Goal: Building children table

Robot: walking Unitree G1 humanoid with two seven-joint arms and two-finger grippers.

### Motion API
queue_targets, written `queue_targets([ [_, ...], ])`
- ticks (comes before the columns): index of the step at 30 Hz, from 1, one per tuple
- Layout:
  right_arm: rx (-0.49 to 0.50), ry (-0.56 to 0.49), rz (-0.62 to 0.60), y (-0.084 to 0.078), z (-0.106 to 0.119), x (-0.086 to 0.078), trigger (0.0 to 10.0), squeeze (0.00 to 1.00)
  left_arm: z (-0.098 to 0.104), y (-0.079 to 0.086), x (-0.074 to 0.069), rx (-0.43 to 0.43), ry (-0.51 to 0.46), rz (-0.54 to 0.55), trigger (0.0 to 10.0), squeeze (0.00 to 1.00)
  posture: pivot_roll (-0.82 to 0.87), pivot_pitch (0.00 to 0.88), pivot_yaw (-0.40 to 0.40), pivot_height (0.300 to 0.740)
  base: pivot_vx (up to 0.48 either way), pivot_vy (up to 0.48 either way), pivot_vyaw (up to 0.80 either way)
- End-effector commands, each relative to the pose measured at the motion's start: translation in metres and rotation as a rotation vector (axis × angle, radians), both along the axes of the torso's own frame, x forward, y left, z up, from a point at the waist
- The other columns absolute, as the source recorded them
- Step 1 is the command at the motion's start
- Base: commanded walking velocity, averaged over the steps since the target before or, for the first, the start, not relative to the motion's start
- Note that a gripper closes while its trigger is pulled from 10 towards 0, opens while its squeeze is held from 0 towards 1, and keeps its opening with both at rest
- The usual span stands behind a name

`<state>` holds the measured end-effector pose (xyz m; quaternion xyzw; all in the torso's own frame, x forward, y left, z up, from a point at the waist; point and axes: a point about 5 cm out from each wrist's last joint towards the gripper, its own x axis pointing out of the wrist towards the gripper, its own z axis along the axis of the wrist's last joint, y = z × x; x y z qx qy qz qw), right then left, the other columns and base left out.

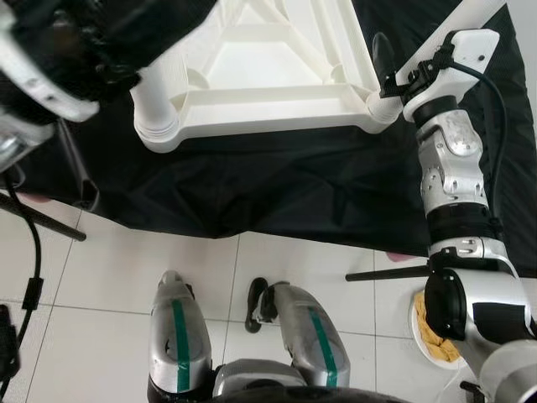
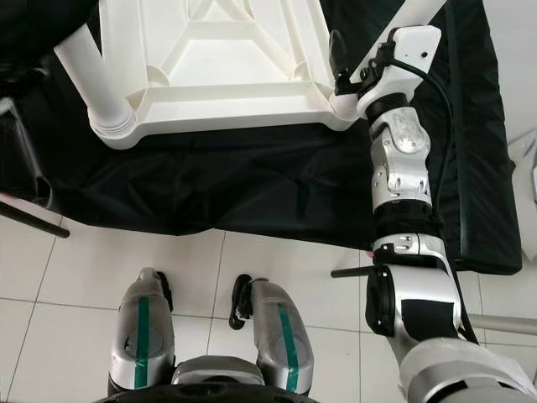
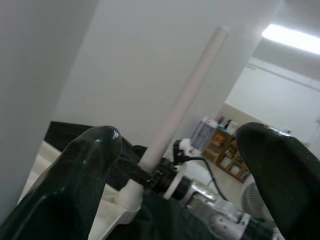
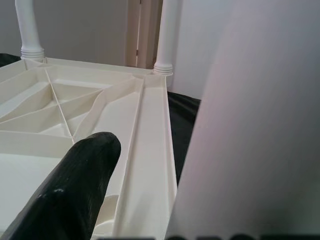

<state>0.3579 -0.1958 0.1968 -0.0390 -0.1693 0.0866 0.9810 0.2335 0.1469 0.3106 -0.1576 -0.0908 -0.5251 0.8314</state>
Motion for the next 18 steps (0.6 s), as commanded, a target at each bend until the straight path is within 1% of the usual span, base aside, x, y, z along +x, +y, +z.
queue_targets([
  [1, -0.001, 0.004, -0.004, -0.002, -0.007, -0.005, 10.0, 0.00, -0.008, -0.011, 0.005, 0.045, -0.001, 0.019, 10.0, 0.00, 0.18, 0.126, -0.127, 0.740, 0.000, 0.000, 0.00],
  [3, 0.003, 0.005, -0.004, -0.002, -0.009, -0.008, 10.0, 0.00, -0.014, -0.016, 0.010, 0.070, 0.007, 0.048, 10.0, 0.00, 0.18, 0.125, -0.128, 0.740, 0.000, 0.000, 0.00],
  [4, 0.003, 0.005, -0.004, -0.002, -0.009, -0.008, 10.0, 0.00, -0.014, -0.016, 0.010, 0.070, 0.007, 0.048, 10.0, 0.00, 0.18, 0.125, -0.128, 0.740, 0.000, 0.000, 0.00],
  [5, 0.004, 0.006, -0.004, -0.002, -0.011, -0.010, 10.0, 0.00, -0.017, -0.018, 0.014, 0.084, 0.019, 0.070, 10.0, 0.00, 0.17, 0.126, -0.127, 0.740, 0.000, 0.000, 0.00],
  [6, 0.006, 0.006, -0.003, -0.003, -0.013, -0.013, 10.0, 0.00, -0.021, -0.021, 0.018, 0.085, 0.039, 0.088, 10.0, 0.00, 0.17, 0.128, -0.127, 0.740, 0.000, 0.000, 0.00],
  [9, 0.007, 0.006, -0.003, -0.003, -0.015, -0.015, 10.0, 0.00, -0.024, -0.023, 0.021, 0.085, 0.052, 0.098, 10.0, 0.00, 0.17, 0.128, -0.127, 0.740, 0.000, 0.000, 0.00],
  [10, 0.008, 0.009, -0.007, -0.004, -0.016, -0.017, 10.0, 0.00, -0.029, -0.027, 0.026, 0.100, 0.067, 0.128, 10.0, 0.00, 0.16, 0.133, -0.121, 0.740, 0.000, 0.000, 0.00],
  [11, 0.008, 0.009, -0.007, -0.004, -0.016, -0.017, 10.0, 0.00, -0.029, -0.027, 0.026, 0.100, 0.067, 0.128, 10.0, 0.00, 0.16, 0.133, -0.121, 0.740, 0.000, 0.000, 0.00],
  [12, 0.009, 0.011, -0.012, -0.006, -0.017, -0.019, 10.0, 0.00, -0.035, -0.031, 0.032, 0.127, 0.078, 0.174, 10.0, 0.00, 0.16, 0.133, -0.121, 0.740, 0.000, 0.000, 0.00],
  [13, 0.009, 0.011, -0.012, -0.006, -0.017, -0.019, 10.0, 0.00, -0.035, -0.031, 0.032, 0.127, 0.078, 0.174, 10.0, 0.00, 0.16, 0.133, -0.121, 0.740, 0.000, 0.000, 0.00],
  [14, 0.009, 0.013, -0.021, -0.008, -0.018, -0.021, 10.0, 0.00, -0.042, -0.037, 0.038, 0.157, 0.091, 0.228, 10.0, 0.00, 0.15, 0.137, -0.114, 0.740, 0.000, 0.000, 0.00],
  [15, 0.009, 0.013, -0.021, -0.008, -0.018, -0.021, 10.0, 0.00, -0.042, -0.037, 0.038, 0.157, 0.091, 0.228, 10.0, 0.00, 0.15, 0.137, -0.114, 0.740, 0.000, 0.000, 0.00],
  [16, 0.009, 0.014, -0.037, -0.012, -0.019, -0.023, 10.0, 0.00, -0.052, -0.045, 0.047, 0.207, 0.108, 0.313, 10.0, 0.00, 0.14, 0.140, -0.110, 0.740, 0.000, 0.000, 0.00],
  [18, 0.009, 0.014, -0.041, -0.012, -0.019, -0.023, 10.0, 0.00, -0.054, -0.047, 0.049, 0.216, 0.107, 0.331, 10.0, 0.00, 0.14, 0.140, -0.110, 0.740, 0.000, 0.000, 0.00],
])
